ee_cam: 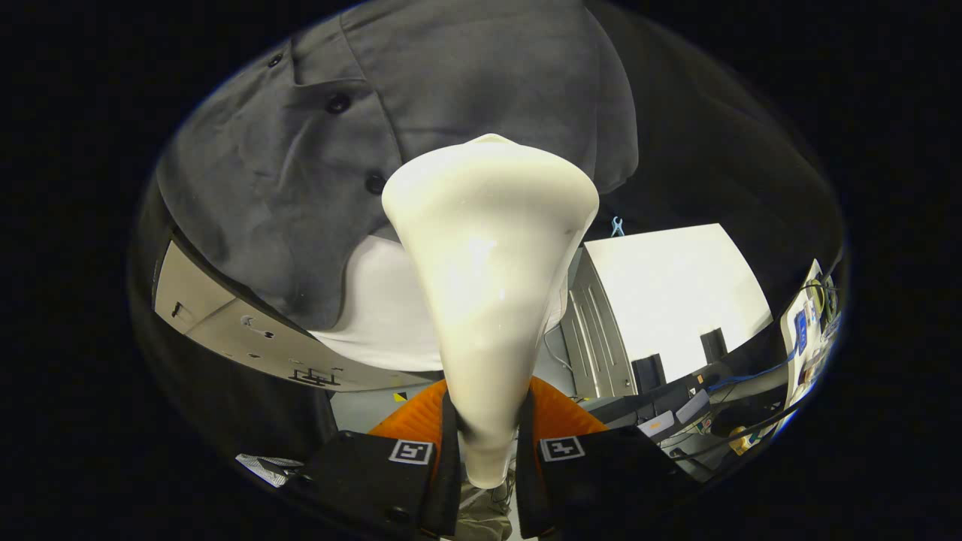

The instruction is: Iron the clothes twice with a garment steamer, once on the left side and once on the right side.

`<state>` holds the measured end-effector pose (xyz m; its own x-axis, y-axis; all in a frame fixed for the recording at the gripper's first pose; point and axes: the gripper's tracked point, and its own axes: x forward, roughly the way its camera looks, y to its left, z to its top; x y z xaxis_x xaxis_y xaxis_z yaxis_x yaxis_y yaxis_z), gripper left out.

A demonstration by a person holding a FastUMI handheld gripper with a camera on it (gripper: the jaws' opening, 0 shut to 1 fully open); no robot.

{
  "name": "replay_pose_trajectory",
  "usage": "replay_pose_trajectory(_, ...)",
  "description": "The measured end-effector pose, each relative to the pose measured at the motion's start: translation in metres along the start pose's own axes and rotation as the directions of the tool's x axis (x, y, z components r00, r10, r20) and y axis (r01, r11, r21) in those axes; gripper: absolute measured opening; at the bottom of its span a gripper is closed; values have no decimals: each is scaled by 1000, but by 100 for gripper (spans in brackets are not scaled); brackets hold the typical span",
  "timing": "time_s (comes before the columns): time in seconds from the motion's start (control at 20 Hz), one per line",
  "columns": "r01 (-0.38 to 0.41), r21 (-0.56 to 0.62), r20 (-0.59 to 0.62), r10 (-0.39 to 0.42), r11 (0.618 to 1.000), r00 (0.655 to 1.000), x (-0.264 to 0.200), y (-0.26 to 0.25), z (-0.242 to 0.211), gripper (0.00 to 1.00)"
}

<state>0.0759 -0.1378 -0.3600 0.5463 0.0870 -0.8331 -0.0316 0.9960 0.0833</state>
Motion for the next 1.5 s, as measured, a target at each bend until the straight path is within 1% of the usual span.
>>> replay_pose_trajectory(0.2, 12, 15, 87, -13, 1000, 996, -36, 17, 21, 38)
replay_pose_trajectory(0.4, 6, 5, 176, -7, 1000, 984, -74, 49, 46, 38)
replay_pose_trajectory(0.7, -10, -36, 292, 21, 999, 956, -128, 103, 85, 38)
replay_pose_trajectory(0.9, -2, -63, 352, 24, 998, 936, -161, 133, 107, 38)
replay_pose_trajectory(1.05, 0, -75, 412, 31, 997, 911, -186, 151, 125, 37)
replay_pose_trajectory(1.1, 7, -77, 441, 27, 997, 897, -197, 155, 132, 38)
replay_pose_trajectory(1.2, 11, -86, 498, 33, 996, 866, -225, 168, 145, 38)
replay_pose_trajectory(1.4, 8, -131, 597, 72, 991, 799, -280, 194, 165, 38)
replay_pose_trajectory(1.5, 6, -131, 639, 80, 991, 765, -304, 203, 172, 37)
